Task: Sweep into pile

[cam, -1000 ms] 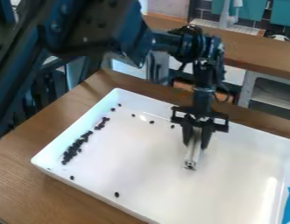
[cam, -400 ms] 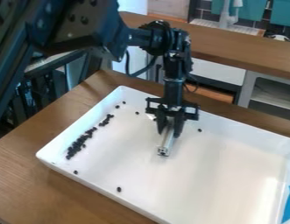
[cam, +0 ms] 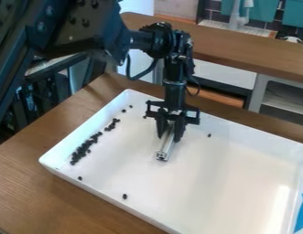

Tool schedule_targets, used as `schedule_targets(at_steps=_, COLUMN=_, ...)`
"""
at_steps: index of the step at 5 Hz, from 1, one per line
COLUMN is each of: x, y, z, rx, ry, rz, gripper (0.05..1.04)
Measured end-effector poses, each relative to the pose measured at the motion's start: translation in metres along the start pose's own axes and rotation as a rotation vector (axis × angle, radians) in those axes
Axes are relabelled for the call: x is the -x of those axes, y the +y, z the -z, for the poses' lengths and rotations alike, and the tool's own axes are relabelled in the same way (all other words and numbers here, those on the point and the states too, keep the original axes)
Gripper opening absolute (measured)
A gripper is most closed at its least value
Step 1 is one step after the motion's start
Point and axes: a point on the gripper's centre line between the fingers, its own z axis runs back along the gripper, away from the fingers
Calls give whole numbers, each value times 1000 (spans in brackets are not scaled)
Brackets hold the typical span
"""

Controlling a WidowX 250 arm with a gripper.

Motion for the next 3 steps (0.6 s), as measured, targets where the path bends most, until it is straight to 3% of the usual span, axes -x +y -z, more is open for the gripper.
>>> schedule_targets(at_steps=2, x=0, y=69, z=0, rx=-18, ry=37, rz=-98, gripper=405)
schedule_targets(at_steps=3, x=6, y=94, z=-7, rx=-34, ry=118, rz=-121, gripper=406)
